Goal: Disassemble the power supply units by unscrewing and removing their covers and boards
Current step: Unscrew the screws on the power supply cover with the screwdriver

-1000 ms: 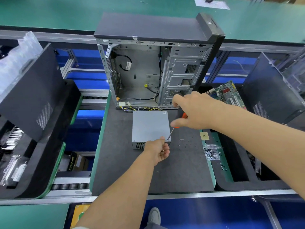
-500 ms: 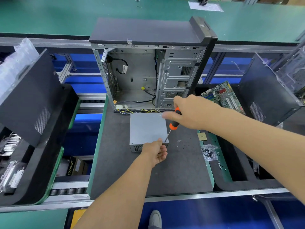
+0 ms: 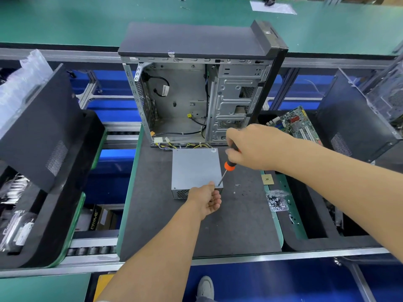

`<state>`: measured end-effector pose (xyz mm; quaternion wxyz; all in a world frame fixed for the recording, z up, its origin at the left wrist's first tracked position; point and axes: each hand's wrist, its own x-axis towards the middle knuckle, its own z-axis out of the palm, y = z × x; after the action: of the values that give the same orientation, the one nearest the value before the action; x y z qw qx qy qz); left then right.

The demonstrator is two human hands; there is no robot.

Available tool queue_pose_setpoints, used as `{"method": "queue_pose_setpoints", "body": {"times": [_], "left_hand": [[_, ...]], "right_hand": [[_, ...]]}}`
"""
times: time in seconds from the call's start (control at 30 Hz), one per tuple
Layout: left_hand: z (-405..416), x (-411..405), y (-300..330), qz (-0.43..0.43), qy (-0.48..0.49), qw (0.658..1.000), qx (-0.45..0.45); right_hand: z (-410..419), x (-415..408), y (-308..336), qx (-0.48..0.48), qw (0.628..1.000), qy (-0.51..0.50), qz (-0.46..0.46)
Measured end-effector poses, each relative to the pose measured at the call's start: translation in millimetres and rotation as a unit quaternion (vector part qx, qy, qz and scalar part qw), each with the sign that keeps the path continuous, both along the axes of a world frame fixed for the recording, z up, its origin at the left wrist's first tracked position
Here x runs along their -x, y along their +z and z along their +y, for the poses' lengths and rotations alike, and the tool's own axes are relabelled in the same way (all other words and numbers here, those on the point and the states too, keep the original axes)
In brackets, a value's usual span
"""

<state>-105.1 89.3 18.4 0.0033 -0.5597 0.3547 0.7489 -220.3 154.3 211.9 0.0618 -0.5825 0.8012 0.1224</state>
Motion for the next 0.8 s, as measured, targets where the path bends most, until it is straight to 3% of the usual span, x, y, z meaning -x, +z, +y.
{"method": "queue_pose_setpoints", "body": {"times": [0.1, 0.27, 0.4, 0.53, 0.67, 0.8], "left_hand": [[0.9, 0.3, 0.8, 0.001, 0.001, 1.0, 0.0], [0.7, 0.3, -0.5, 0.0, 0.004, 1.0, 0.002], [1.2, 0.7, -0.9, 0.005, 0.004, 1.0, 0.003], [0.6, -0.2, -1.5, 0.003, 0.006, 1.0, 0.004], [0.7, 0.0, -1.4, 0.004, 0.006, 1.0, 0.002], [0.8, -0.1, -1.7, 0.004, 0.006, 1.0, 0.003]], "right_hand": [[-0.3, 0.7, 1.2, -0.012, 0.998, -0.009, -0.065], [-2.1, 2.5, 2.3, -0.057, 0.998, -0.031, 0.025], [0.3, 2.7, 0.0, -0.031, 0.998, -0.013, -0.06], [-0.5, 1.0, 2.5, -0.086, 0.992, -0.015, 0.089], [0.7, 4.7, 1.0, -0.052, 0.998, -0.018, -0.017], [1.9, 4.4, -2.6, -0.07, 0.997, -0.006, 0.03]]}}
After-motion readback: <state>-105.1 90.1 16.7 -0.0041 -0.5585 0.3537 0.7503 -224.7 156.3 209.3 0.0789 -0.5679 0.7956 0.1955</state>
